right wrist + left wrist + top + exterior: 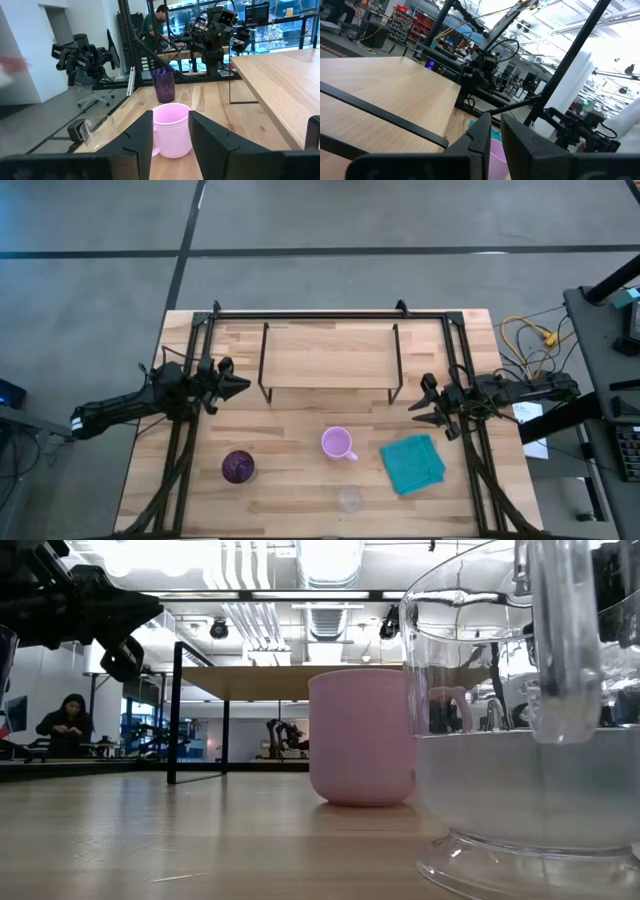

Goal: Stack small to large cups/mugs on shelf
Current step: Put the transparent mug on the shelf

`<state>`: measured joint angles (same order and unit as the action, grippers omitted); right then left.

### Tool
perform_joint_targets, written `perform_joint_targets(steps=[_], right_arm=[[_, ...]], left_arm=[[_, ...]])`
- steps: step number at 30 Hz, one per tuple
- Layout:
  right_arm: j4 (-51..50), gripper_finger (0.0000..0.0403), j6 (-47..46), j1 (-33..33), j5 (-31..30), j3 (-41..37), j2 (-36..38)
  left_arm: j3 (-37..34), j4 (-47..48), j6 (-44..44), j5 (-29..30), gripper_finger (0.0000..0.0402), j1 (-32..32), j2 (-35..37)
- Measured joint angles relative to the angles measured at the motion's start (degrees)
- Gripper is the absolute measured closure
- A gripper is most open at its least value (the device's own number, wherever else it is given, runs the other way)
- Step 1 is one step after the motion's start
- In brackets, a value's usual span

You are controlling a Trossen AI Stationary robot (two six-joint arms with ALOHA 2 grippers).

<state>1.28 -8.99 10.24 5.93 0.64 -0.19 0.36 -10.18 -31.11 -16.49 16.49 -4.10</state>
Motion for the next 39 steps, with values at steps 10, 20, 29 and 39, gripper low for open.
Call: perform_joint_targets(steps=[10,20,29,39], right_arm=[[0.26,0.0284,1.53,-0.02,-4.27,0.00,0.00],[0.77,0.0284,-10.10,-0.02,-6.19,0.00,0.00],[0.57,0.0284,-10.56,-0.02,-6.16,0.00,-0.02],[0.57,0.0284,-10.57,-0.02,-6.14,0.00,-0.02]], left_arm=[[0.00,0.00,0.00,0.00,0.0372,-0.04,0.00],[0.00,-0.01,0.57,0.10,0.0372,-0.04,0.00],[0.00,-0.19,-0.28,0.35,0.0372,-0.02,0.00],[-0.01,-4.11,-3.81,7.76,0.0372,0.00,-0.04]])
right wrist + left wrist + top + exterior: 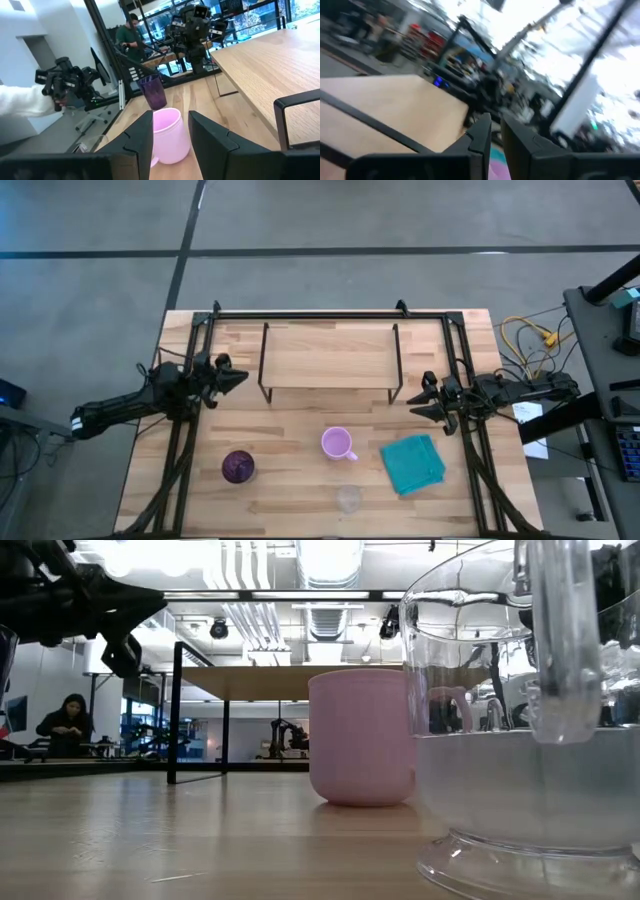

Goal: Stack small to large cups/mugs on shelf
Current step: Put the transparent mug on the shelf

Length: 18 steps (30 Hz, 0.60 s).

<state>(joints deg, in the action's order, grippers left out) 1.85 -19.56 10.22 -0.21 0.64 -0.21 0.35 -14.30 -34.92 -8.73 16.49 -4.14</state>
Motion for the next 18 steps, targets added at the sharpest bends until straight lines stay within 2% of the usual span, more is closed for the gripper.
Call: perform_joint_targets(steps=[4,8,12,15,18], right_arm=[[-0.44,0.0284,-0.01,0.00,0.06,0.00,0.00],[-0.58,0.0284,-2.92,0.00,0.17,0.00,-0.21],[-1.77,0.0284,-4.44,0.00,0.63,0.00,-0.43],[-1.66,0.0284,-4.45,0.00,0.75,0.00,-0.33],[-1.63,0.0284,-4.16,0.00,0.76,0.00,-0.35]], left_arm=[[0.00,-2.15,-2.23,8.60,0.0372,0.00,0.04],[0.00,-4.27,-2.35,14.70,0.0372,0.00,0.02],[-0.01,-11.54,-2.43,21.02,0.0372,0.00,-0.07],[0.17,-19.70,-2.18,21.26,0.0372,0.00,-0.39],[1.50,-23.38,1.48,19.06,0.0372,0.00,-0.61]])
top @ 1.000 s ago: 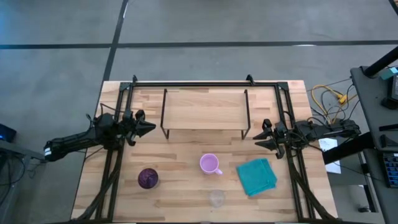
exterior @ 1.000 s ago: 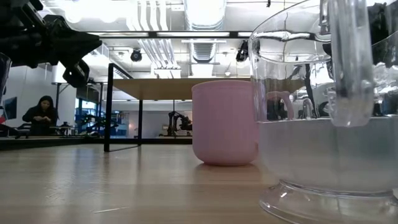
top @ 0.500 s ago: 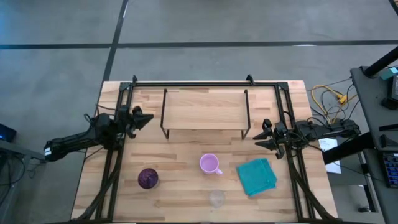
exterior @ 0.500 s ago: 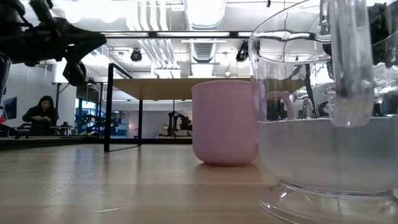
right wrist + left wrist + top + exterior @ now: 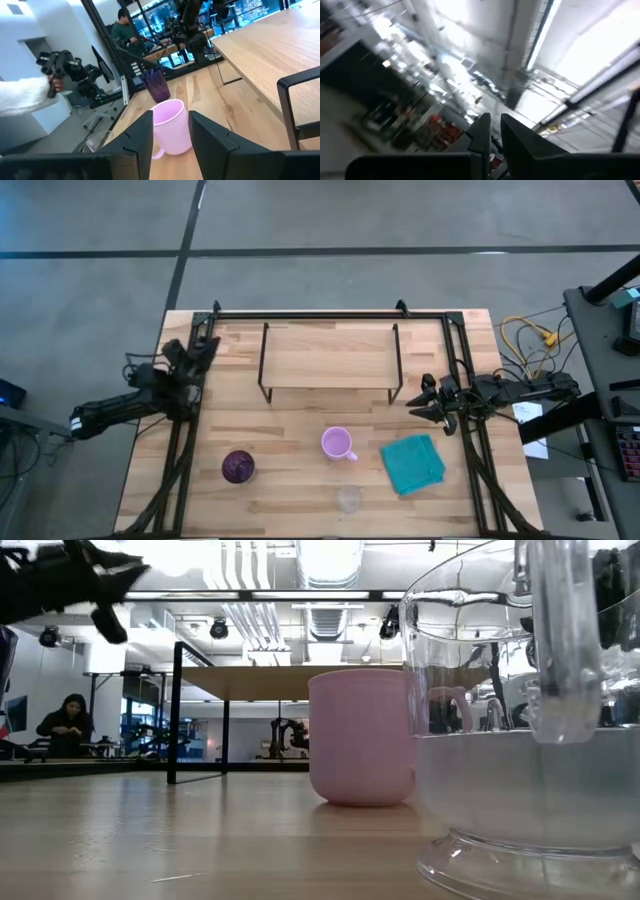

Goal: Stack small to large cups/mugs on shelf
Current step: Put the transparent mug on the shelf

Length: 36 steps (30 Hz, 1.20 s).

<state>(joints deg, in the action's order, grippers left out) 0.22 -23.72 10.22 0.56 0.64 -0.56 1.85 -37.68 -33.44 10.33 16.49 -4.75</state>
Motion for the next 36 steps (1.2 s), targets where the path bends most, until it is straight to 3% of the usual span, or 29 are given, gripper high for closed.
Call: perform_joint_targets(steps=[4,7,11,13,18,24,30,36], right_arm=[[3.06,0.0284,-0.90,0.00,0.00,0.00,-0.01],[11.78,0.0284,-2.38,0.00,-0.05,0.00,-0.02],[26.74,0.0284,3.47,0.00,-0.11,0.33,0.00],[28.21,0.0284,6.21,0.00,-0.17,2.39,0.00],[15.31,0.0284,8.81,0.00,-0.69,13.83,-3.13],[-1.03,0.0284,8.79,0.00,-2.23,31.86,-16.29],[-4.56,0.0284,8.97,0.00,-2.11,46.94,-30.86],[-6.77,0.0284,11.90,0.00,-2.10,58.44,-41.99]], left_arm=[[2.86,-1.20,6.63,-5.33,0.0372,0.00,-0.12],[4.15,-0.71,6.83,-8.55,0.0372,-0.04,-0.87],[6.16,-0.33,6.54,-12.45,0.0372,-0.04,-2.88],[7.17,0.26,4.72,-13.75,0.0372,-0.04,-4.70],[11.43,9.54,2.27,-17.20,0.0372,-0.02,-8.81],[18.07,14.79,2.35,-18.50,0.0372,-0.02,-14.34],[24.64,14.65,3.06,-23.18,0.0372,0.00,-16.92],[28.04,14.70,9.42,-25.14,0.0372,0.00,-17.62]])
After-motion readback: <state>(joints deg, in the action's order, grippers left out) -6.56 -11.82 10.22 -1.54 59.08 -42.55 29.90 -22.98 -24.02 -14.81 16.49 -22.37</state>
